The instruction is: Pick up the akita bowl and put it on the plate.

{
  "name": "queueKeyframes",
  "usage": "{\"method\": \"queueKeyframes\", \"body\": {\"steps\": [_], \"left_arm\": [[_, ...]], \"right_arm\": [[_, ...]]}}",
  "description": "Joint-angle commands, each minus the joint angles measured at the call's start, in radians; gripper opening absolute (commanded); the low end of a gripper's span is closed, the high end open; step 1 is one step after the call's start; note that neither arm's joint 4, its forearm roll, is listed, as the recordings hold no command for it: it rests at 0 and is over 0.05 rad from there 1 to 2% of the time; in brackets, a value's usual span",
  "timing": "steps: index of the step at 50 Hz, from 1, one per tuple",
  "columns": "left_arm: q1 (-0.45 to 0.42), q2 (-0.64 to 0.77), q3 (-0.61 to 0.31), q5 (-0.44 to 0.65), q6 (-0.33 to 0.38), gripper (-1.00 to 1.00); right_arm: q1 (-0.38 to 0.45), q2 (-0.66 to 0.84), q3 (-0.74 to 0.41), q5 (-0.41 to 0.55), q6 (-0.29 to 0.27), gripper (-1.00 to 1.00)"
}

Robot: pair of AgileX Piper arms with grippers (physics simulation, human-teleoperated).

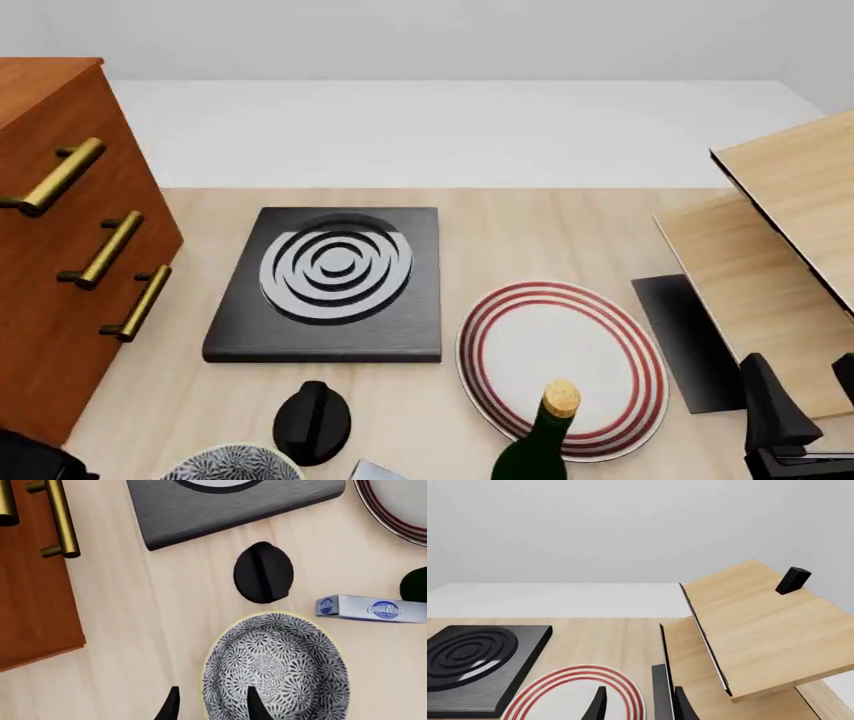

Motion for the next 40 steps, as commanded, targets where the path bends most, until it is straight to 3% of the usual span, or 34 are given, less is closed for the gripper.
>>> {"method": "queueKeyframes", "body": {"steps": [1, 40], "left_arm": [[0.016, 0.002, 0.022, -0.018, 0.007, 1.0], [-0.005, 0.035, 0.109, -0.12, -0.008, 1.0]], "right_arm": [[0.0, 0.0, 0.0, 0.0, 0.0, 1.0], [0.0, 0.0, 0.0, 0.0, 0.0, 1.0]]}}
